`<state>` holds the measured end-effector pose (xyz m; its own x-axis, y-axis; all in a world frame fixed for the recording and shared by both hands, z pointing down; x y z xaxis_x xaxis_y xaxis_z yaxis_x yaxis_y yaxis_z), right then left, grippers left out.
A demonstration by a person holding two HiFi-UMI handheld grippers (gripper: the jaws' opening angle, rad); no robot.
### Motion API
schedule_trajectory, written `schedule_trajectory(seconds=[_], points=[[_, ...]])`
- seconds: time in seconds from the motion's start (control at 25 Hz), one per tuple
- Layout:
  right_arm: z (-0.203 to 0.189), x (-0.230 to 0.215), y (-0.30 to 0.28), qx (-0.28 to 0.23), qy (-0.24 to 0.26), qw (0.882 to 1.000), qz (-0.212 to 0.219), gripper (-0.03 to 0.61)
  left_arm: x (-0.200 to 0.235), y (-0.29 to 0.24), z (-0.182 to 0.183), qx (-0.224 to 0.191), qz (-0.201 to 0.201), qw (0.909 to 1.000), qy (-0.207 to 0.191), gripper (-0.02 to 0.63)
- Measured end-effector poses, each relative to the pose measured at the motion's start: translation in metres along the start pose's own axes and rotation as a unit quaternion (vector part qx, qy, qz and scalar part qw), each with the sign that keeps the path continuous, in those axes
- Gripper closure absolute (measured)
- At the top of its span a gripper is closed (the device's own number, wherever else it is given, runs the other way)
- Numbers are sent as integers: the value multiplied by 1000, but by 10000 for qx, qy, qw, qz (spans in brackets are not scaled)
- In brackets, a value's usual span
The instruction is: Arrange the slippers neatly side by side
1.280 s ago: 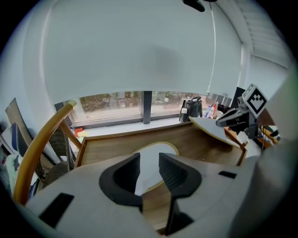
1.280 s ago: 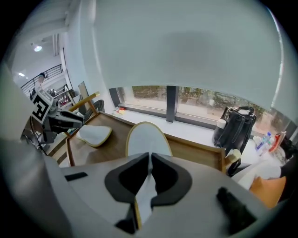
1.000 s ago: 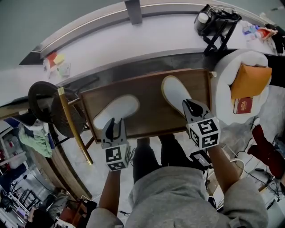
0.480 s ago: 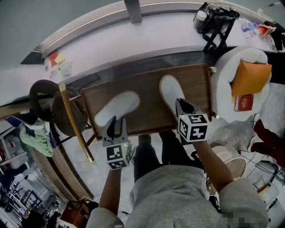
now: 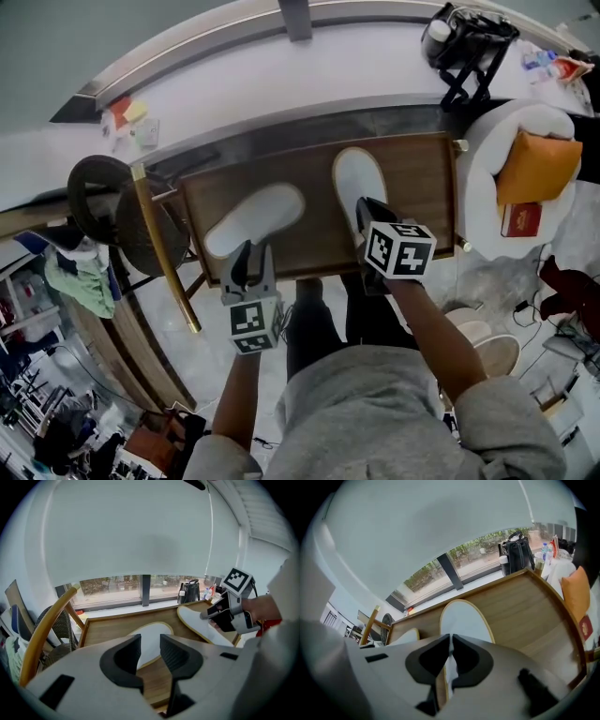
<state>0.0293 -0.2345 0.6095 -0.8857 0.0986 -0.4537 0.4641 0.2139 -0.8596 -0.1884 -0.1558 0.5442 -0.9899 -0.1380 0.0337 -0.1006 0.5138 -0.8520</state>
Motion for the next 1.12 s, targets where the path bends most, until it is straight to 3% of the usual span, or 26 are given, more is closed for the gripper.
schedule_trajectory(seconds=[0.2, 0.36, 0.56, 0.72, 0.88, 1.0, 1.12], points=[[-2, 6, -6, 63, 128, 9998, 114, 543, 3, 2, 0, -2, 91, 10000, 36, 479], [-6, 8, -8, 213, 685, 9973, 133, 538, 9, -2, -3, 113, 214, 9996, -121, 479], [-10, 12, -1, 291, 1212, 9914, 388, 457, 7, -21, -8, 457, 158, 9977, -466, 439], [-7, 13, 16, 11, 1883, 9819, 191, 443, 2, -33, -18, 766, 291, 9918, -984, 378], [0, 17, 36, -437, 2442, 9686, 152, 444, 9, -45, -24, 850, 553, 9861, -1316, 374], [3, 14, 44, -659, 2590, 9635, 135, 445, 17, -52, -26, 844, 810, 9834, -1389, 385], [2, 11, 49, -746, 2526, 9646, 163, 445, 25, -56, -27, 857, 1056, 9819, -1316, 499]])
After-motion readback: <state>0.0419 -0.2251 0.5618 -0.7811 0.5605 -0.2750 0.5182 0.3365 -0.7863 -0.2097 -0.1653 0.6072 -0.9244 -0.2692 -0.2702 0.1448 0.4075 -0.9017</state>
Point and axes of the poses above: the fingertips, and each gripper's own axes: y backward along the fingers, x to its left, z out of its top, the point moved 3 cm from there along y, backward along the fingers, and after that the axes turned 11 degrees about x, right-handed, at the moved point
